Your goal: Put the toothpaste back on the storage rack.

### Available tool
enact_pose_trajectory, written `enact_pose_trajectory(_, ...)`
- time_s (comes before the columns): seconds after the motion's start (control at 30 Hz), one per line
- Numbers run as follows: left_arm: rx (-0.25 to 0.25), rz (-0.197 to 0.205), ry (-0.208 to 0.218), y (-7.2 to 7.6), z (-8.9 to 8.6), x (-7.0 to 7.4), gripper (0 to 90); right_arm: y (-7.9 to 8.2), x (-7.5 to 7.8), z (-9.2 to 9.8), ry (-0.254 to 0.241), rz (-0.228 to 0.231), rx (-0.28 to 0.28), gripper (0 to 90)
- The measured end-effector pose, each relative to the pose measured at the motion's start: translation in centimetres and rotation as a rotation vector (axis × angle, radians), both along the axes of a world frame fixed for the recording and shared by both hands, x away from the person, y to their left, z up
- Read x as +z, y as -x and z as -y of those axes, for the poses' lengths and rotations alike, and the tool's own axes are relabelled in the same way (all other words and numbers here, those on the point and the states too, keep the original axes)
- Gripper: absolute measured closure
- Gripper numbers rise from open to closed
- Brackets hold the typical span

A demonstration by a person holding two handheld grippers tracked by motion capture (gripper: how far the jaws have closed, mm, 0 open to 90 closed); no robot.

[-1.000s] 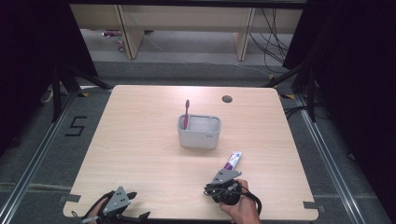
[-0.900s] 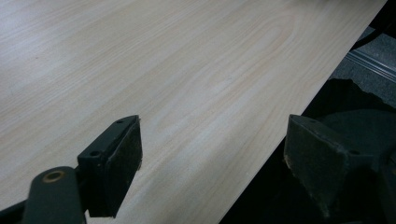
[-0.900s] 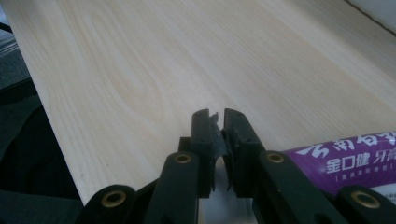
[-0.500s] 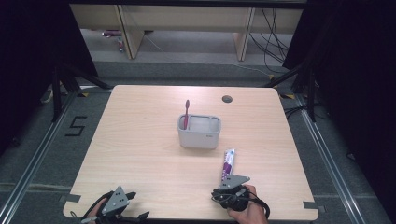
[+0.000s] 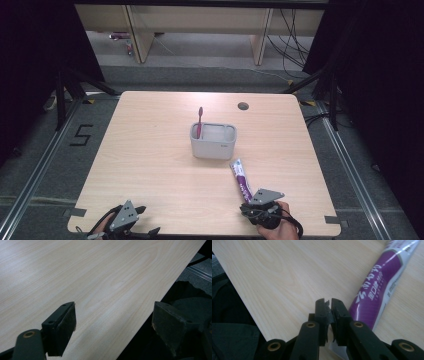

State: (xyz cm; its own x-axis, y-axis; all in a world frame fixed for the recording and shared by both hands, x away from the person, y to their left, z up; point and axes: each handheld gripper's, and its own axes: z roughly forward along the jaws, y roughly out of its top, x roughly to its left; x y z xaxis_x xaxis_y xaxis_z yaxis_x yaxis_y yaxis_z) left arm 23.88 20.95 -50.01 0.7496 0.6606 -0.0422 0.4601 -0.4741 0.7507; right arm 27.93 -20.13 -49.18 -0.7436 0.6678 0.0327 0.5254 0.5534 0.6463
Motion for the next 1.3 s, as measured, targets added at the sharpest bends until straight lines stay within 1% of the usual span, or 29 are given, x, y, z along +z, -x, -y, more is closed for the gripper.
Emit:
enact_pose_trajectory(0.03,-0.002,0.000,-0.006,0.0,0.0,0.0,19.0,0.0,0.0,0.0,0.000,0.000,0.000,83.7)
enact_pose_trajectory(0.07,-0.002,0.000,-0.005,0.0,0.0,0.0,19.0,0.0,-0.1,0.1,-0.011,0.015,-0.011,83.8)
enact_pose_trajectory(0.1,-0.005,-0.001,-0.002,0.0,0.0,0.0,19.0,0.1,0.0,0.4,0.000,-0.004,-0.023,83.8)
enact_pose_trajectory(0.13,-0.004,-0.001,0.000,0.0,0.0,0.0,19.0,0.1,0.1,0.6,0.007,0.001,-0.022,83.8)
enact_pose_trajectory(0.17,-0.003,-0.001,0.000,0.0,0.0,0.0,19.0,0.1,-0.1,0.6,-0.003,0.012,-0.032,83.9)
enact_pose_trajectory(0.23,-0.002,-0.002,0.003,0.0,0.1,0.0,19.0,0.1,0.1,1.0,0.008,0.003,-0.026,84.0)
enact_pose_trajectory(0.3,-0.002,0.001,-0.004,0.0,0.0,0.0,19.0,0.1,0.2,1.3,0.004,0.011,-0.031,84.1)
enact_pose_trajectory(0.4,-0.002,-0.002,0.002,0.0,0.0,0.0,19.0,0.2,0.3,1.7,0.003,0.000,-0.060,84.2)
enact_pose_trajectory(0.43,-0.002,-0.003,0.001,0.0,0.0,0.0,19.0,0.0,0.2,2.0,0.007,0.025,-0.039,84.2)
enact_pose_trajectory(0.47,-0.002,-0.002,-0.002,0.0,0.0,-0.1,19.0,0.0,0.3,2.2,0.012,0.017,-0.049,84.2)
enact_pose_trajectory(0.5,-0.002,0.001,-0.008,0.0,0.0,0.0,19.0,0.0,0.3,2.3,0.014,0.021,-0.050,84.2)
enact_pose_trajectory(0.53,0.000,0.000,-0.004,0.0,0.1,0.0,19.0,0.0,0.2,2.4,0.008,0.013,-0.057,84.2)
enact_pose_trajectory(0.6,0.000,-0.003,-0.006,0.0,0.1,0.0,19.0,0.0,0.3,2.8,0.015,0.016,-0.073,84.2)
enact_pose_trajectory(0.67,-0.002,-0.001,-0.004,0.0,0.1,-0.1,19.0,-0.2,0.3,3.3,0.013,0.026,-0.079,84.1)
enact_pose_trajectory(0.7,-0.005,0.000,-0.015,0.0,0.0,0.0,19.0,-0.2,0.3,3.3,0.013,0.026,-0.079,84.1)
enact_pose_trajectory(0.73,-0.002,-0.001,-0.012,0.0,0.0,-0.1,19.0,-0.3,0.3,3.4,0.020,0.023,-0.079,84.2)
enact_pose_trajectory(0.77,0.001,0.001,-0.012,-0.1,0.0,-0.1,19.0,-0.3,0.3,3.5,0.018,0.032,-0.089,84.2)
enact_pose_trajectory(0.8,0.003,0.004,-0.015,0.0,0.1,-0.1,19.1,-0.3,0.4,3.6,0.016,0.010,-0.102,84.2)
enact_pose_trajectory(0.87,0.002,0.002,-0.015,-0.1,0.1,-0.1,19.0,-0.5,0.4,3.9,0.020,0.021,-0.084,84.4)
enact_pose_trajectory(0.9,0.004,0.002,-0.014,-0.1,0.1,-0.1,19.0,-0.5,0.4,4.0,0.026,0.021,-0.099,84.5)
enact_pose_trajectory(0.97,-0.002,-0.005,-0.011,-0.1,0.0,-0.1,19.0,-0.7,0.4,4.2,0.027,0.030,-0.102,84.5)
enact_pose_trajectory(1.0,-0.004,-0.005,-0.013,0.0,0.0,-0.1,19.0,-0.9,0.4,4.3,0.031,0.042,-0.102,84.6)
enact_pose_trajectory(1.07,0.000,-0.005,-0.010,-0.1,0.0,-0.1,19.0,-0.9,0.4,4.4,0.032,0.036,-0.113,84.7)
enact_pose_trajectory(1.1,-0.002,-0.010,-0.001,-0.1,0.0,-0.1,19.0,-1.0,0.4,4.5,0.037,0.035,-0.105,84.8)
enact_pose_trajectory(1.13,0.001,-0.010,0.003,-0.1,0.1,-0.1,19.0,-1.1,0.5,4.6,0.037,0.015,-0.129,84.8)
enact_pose_trajectory(1.17,0.006,-0.010,0.012,0.0,0.1,-0.2,19.0,-1.1,0.5,4.6,0.037,0.015,-0.129,84.8)
enact_pose_trajectory(1.2,-0.001,-0.010,0.001,0.0,0.0,-0.1,19.0,-1.2,0.5,4.7,0.038,0.020,-0.127,84.8)
enact_pose_trajectory(1.23,0.000,-0.010,0.001,0.0,0.1,-0.1,19.0,-1.2,0.5,4.7,0.029,0.008,-0.141,84.9)
enact_pose_trajectory(1.3,0.000,-0.012,0.002,-0.1,0.1,-0.1,19.0,-1.4,0.4,4.8,0.035,0.012,-0.138,84.9)
